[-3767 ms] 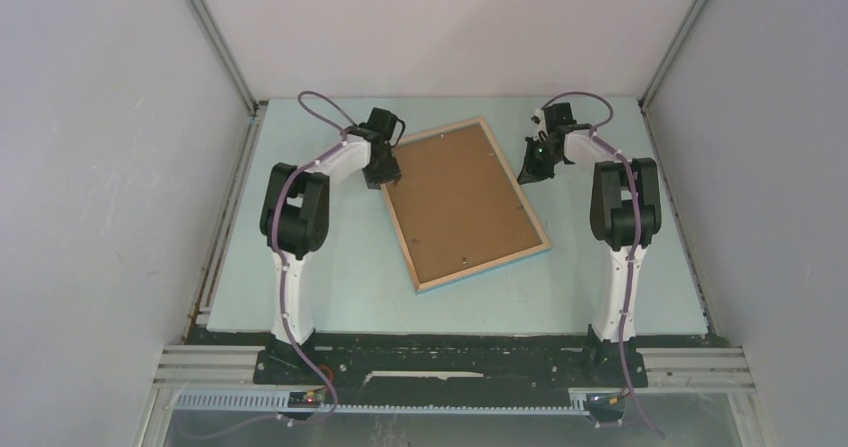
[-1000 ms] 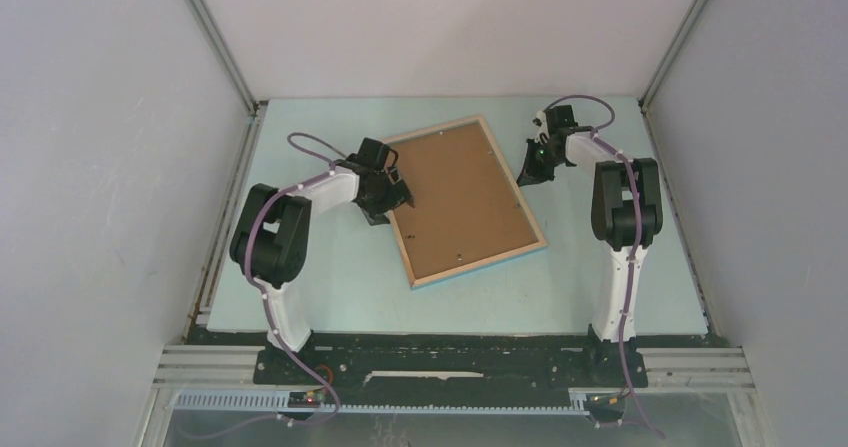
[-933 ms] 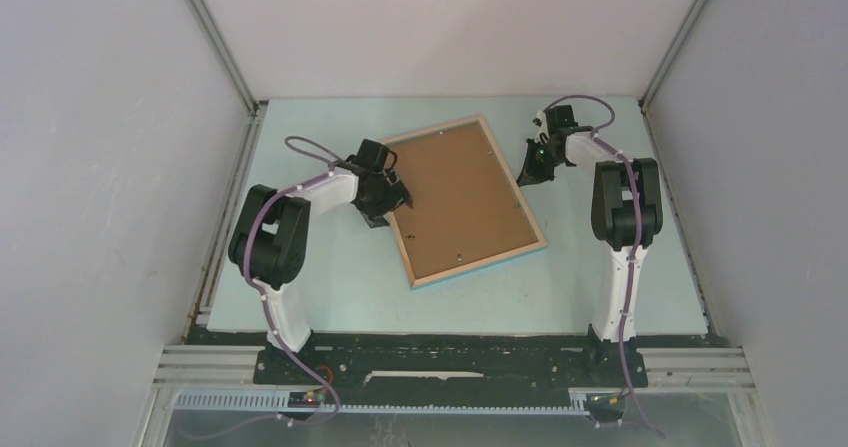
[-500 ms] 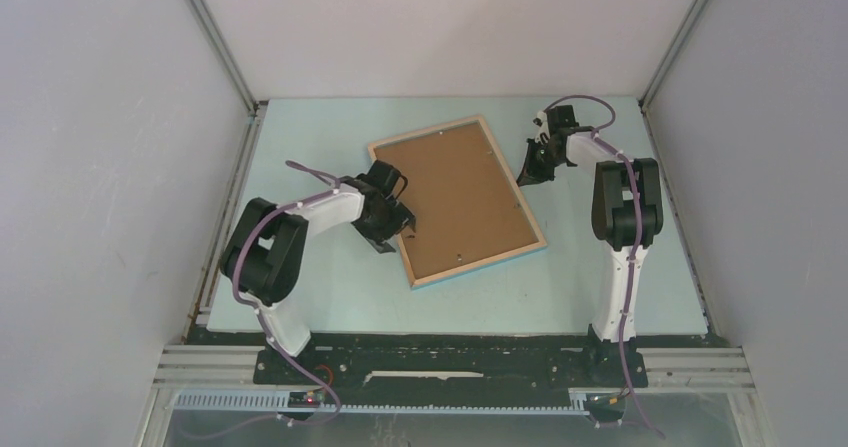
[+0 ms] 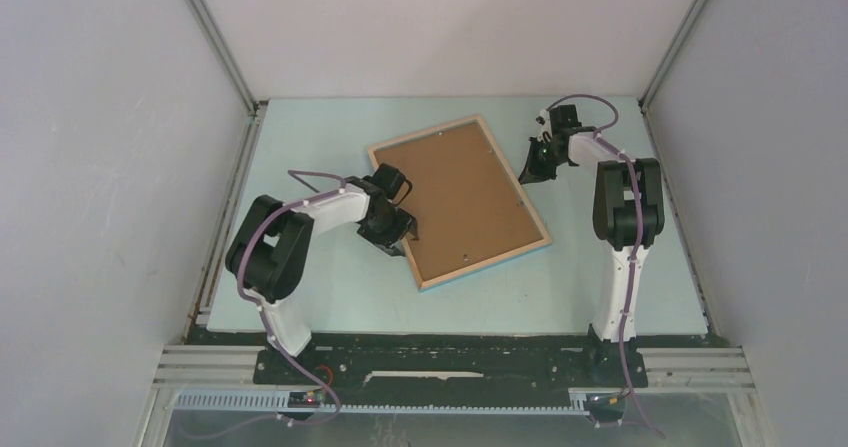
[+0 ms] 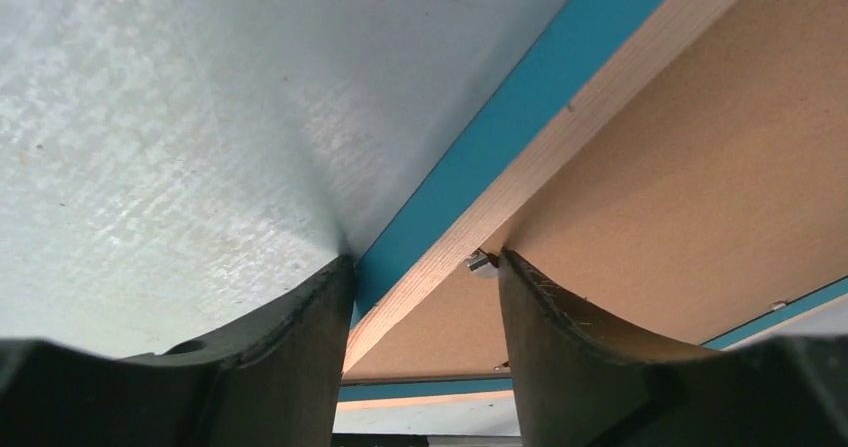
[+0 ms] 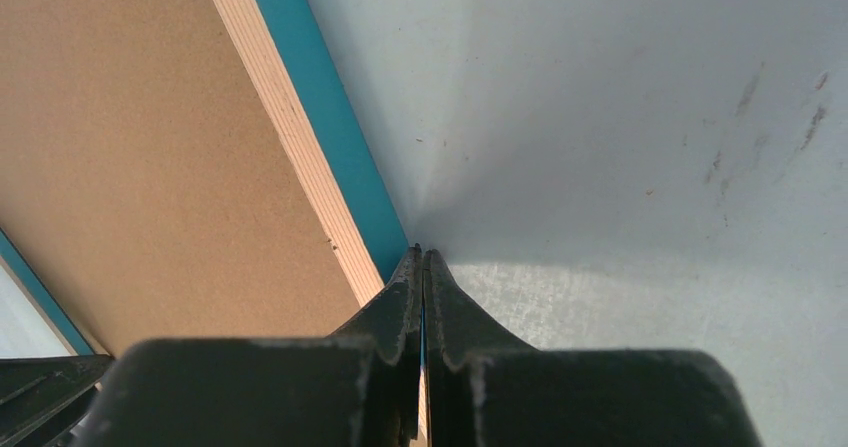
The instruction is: Put the photo into the frame
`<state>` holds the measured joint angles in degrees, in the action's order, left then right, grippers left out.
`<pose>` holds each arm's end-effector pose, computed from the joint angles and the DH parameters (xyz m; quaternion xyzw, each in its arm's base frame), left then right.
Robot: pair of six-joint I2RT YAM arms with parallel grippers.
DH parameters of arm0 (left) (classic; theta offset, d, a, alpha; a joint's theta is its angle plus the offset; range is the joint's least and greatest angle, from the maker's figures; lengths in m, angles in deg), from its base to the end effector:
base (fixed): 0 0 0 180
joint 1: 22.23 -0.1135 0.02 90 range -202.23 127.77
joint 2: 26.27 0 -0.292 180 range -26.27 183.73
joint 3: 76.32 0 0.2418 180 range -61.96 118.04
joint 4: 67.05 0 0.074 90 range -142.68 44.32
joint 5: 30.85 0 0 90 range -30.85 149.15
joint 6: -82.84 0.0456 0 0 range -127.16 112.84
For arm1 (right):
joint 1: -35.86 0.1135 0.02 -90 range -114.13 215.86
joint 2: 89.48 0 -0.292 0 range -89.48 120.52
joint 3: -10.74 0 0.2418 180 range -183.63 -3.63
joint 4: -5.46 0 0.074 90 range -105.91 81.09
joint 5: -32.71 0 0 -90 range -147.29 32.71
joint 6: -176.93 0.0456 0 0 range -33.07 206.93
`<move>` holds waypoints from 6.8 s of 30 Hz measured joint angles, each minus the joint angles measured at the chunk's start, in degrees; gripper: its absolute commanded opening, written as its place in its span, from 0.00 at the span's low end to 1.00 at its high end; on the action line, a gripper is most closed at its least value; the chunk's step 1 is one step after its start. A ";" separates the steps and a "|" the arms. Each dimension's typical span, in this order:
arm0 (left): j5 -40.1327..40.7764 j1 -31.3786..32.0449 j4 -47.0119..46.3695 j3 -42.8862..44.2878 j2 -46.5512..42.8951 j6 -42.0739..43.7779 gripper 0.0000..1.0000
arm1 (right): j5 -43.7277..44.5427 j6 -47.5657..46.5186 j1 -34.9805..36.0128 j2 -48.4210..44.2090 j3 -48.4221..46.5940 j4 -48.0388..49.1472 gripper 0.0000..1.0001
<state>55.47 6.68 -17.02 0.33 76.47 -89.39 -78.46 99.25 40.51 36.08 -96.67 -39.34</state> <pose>0.2877 -0.1622 0.1760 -0.4417 0.8884 -0.1176 0.0420 0.4697 0.0547 0.1719 0.0211 0.9565 0.2106 0.2010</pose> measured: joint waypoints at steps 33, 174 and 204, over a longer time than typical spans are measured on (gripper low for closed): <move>9.11 1.75 2.73 7.10 1.73 35.23 0.68 | -1.90 0.00 -0.13 0.00 0.00 0.04 0.00; -4.28 -9.53 -14.78 4.76 -9.38 47.12 0.97 | 4.55 15.43 14.40 -63.45 61.81 15.02 0.81; 3.17 10.82 -20.90 -35.80 -39.50 17.33 1.00 | 8.66 -1.66 3.08 -1.81 -11.98 4.59 0.79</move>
<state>58.64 17.50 -37.92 -35.48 36.98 -72.06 -69.80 97.59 43.59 34.27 -108.64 -34.75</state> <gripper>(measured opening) 0.996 0.813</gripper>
